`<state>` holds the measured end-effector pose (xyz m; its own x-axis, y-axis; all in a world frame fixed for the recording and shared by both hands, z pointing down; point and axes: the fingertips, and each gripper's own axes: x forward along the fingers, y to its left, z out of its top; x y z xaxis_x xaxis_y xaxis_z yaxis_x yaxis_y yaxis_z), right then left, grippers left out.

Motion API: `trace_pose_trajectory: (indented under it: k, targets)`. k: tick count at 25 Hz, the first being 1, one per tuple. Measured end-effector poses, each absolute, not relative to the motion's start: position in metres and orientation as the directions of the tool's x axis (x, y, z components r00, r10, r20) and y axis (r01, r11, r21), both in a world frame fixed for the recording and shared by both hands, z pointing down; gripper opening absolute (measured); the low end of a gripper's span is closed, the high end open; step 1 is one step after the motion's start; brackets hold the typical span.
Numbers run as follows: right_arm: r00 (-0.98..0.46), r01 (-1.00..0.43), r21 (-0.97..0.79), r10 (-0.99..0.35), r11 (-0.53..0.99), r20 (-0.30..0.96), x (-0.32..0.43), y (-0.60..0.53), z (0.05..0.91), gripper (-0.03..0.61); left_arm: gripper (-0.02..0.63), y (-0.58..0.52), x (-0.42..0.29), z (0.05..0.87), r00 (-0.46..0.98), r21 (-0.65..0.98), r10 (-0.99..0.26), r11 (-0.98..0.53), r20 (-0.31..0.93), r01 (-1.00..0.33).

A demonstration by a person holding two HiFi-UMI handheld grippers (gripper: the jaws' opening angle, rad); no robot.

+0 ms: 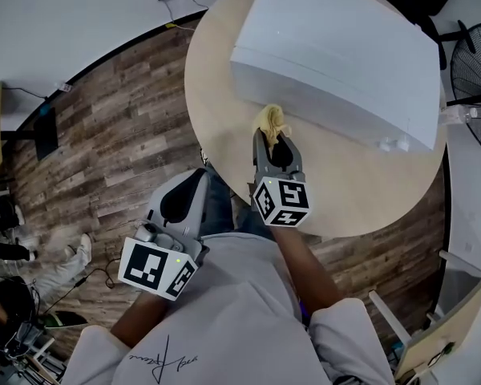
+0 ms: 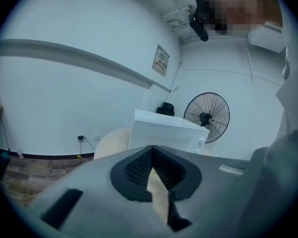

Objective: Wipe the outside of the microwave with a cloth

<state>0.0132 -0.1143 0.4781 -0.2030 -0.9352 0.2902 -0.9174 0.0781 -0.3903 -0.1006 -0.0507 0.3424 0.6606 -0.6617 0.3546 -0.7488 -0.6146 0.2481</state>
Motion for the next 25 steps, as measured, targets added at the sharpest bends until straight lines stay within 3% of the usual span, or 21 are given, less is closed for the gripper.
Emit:
trace_pose_trajectory:
  k: [25]
  targets:
    - [-0.175,-0.942,-0.327,-0.942,0.075,0.288,0.102,-0.046,0.425,0.123,-0.009,-0.041,-0.056,0.347,0.692,0.251,-0.637,-0.648,0.340,-0.719]
